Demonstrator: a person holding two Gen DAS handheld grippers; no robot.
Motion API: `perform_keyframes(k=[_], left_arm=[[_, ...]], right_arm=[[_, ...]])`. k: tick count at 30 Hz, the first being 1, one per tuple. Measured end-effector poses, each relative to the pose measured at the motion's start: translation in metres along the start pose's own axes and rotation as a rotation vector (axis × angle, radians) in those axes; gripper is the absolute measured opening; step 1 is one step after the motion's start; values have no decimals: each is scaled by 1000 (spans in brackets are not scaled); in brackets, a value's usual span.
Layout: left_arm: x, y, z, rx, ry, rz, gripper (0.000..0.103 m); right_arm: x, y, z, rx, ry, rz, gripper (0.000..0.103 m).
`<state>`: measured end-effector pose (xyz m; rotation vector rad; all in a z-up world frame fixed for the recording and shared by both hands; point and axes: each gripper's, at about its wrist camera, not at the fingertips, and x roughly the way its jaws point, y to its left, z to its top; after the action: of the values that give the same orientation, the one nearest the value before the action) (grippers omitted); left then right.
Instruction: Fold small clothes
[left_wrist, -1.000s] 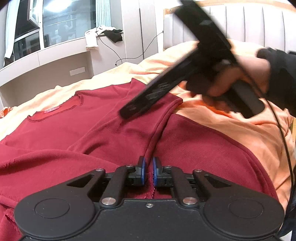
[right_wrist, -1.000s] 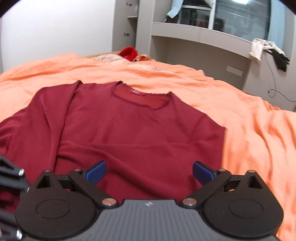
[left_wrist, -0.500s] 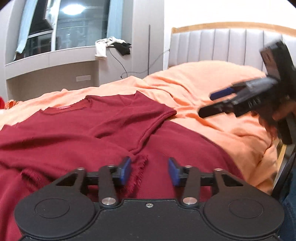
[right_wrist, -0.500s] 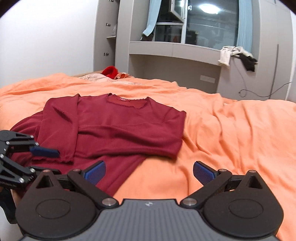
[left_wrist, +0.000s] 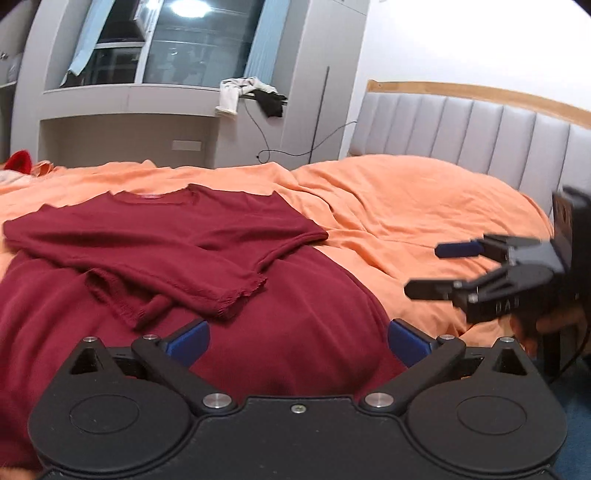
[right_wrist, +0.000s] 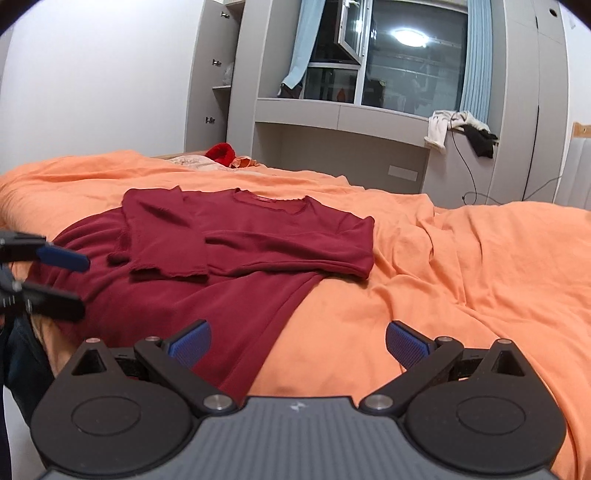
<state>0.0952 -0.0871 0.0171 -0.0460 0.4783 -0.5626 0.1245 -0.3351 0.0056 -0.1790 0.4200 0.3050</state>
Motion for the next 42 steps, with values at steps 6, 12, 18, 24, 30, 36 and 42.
perform_keyframes(k=[6, 12, 18, 24, 30, 36, 42], left_arm=[[-43, 7, 3, 8, -32, 128, 102], [-90, 25, -12, 43, -26, 267, 102], [-120, 48, -35, 41, 10, 358, 102], [-122, 65, -50, -4, 31, 386, 102], [-105, 70, -58, -17, 90, 384, 102], [-99, 80, -63, -69, 106, 370, 102], [-95, 80, -63, -78, 119, 377, 102]], right_arm=[[-18, 26, -9, -77, -28, -8, 103], [-25, 51, -23, -154, -16, 23, 103], [-20, 85, -39, -304, 23, 68, 103], [3, 111, -58, -437, 82, 62, 103], [29, 125, -71, -564, 108, -12, 103], [55, 142, -93, -767, 104, -143, 103], [72, 150, -109, -911, 58, -283, 103]])
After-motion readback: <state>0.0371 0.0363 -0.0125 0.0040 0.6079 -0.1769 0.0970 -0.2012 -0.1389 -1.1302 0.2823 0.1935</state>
